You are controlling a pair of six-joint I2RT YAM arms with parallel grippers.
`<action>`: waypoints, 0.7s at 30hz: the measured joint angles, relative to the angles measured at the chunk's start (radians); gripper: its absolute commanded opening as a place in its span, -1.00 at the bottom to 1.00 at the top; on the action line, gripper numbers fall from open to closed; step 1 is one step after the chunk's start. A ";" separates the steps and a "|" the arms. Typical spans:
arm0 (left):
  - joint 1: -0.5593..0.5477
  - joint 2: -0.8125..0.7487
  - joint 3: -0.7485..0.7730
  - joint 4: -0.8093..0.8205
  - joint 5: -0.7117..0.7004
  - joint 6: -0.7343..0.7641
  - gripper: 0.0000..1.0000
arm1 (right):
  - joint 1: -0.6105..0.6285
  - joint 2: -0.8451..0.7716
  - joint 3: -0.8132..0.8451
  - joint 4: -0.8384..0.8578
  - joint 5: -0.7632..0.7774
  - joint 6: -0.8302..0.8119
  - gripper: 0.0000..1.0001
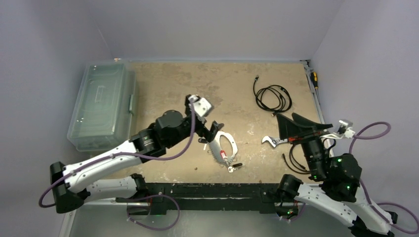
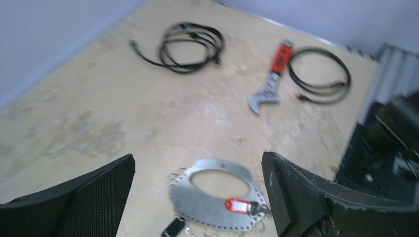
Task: Put the keys on the keyring
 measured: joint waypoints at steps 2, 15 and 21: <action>0.000 -0.072 0.011 -0.024 -0.132 -0.008 0.98 | -0.001 0.006 0.039 -0.003 0.013 0.009 0.98; 0.001 -0.510 -0.227 -0.085 -0.975 -0.060 0.97 | -0.003 -0.129 -0.024 -0.078 0.043 0.083 0.98; 0.001 -0.467 -0.230 -0.089 -1.001 -0.060 0.97 | -0.003 -0.113 -0.042 -0.085 0.042 0.112 0.98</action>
